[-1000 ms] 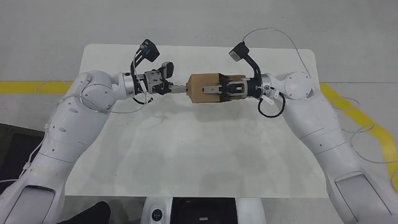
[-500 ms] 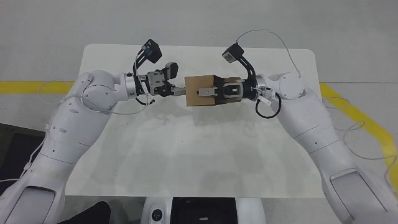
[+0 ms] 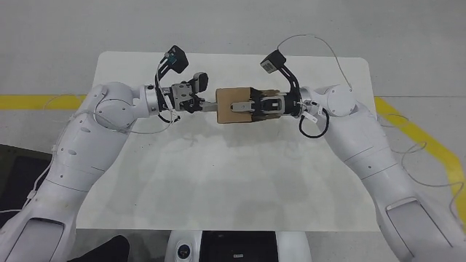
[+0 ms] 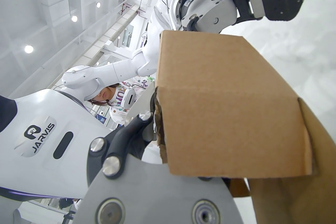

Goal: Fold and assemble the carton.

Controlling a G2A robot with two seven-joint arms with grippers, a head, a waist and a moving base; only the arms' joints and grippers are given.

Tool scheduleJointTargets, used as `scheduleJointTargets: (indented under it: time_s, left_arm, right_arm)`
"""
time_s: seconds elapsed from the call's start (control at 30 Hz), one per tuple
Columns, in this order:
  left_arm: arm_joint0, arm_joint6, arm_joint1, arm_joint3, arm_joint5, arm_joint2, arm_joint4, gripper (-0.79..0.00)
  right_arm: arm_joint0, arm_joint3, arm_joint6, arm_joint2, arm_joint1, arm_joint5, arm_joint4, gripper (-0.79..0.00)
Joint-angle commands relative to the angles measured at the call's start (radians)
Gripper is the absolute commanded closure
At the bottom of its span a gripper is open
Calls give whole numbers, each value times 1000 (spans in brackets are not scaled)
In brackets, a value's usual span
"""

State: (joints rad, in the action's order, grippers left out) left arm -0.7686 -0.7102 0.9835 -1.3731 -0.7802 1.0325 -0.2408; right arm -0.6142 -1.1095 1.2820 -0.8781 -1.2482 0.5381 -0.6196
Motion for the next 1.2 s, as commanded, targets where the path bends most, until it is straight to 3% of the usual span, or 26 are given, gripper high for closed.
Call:
scheduleJointTargets:
  time_s: [0.0, 0.33, 0.63, 0.97, 1.17]
  left_arm:
    - [1, -3, 1, -4, -4, -4, 6, -785]
    - [4, -5, 1, -4, -17, -5, 14, -785]
    - [-14, 28, -14, 7, -33, 54, -58, -785]
    - [-71, 93, -31, 9, -232, 90, -195, -785]
    - [-116, 177, -44, -70, -232, 59, -367, -785]
  right_arm:
    - [0, -1, 1, 3, -1, -1, -1, 0]
    - [-3, 11, -1, -3, -3, 1, 1, 0]
    - [5, 115, -30, -16, 2, -33, 83, 0]
    - [15, 220, -102, 61, -35, -121, 118, 0]
    - [29, 281, -123, 106, -62, -137, 150, 0]
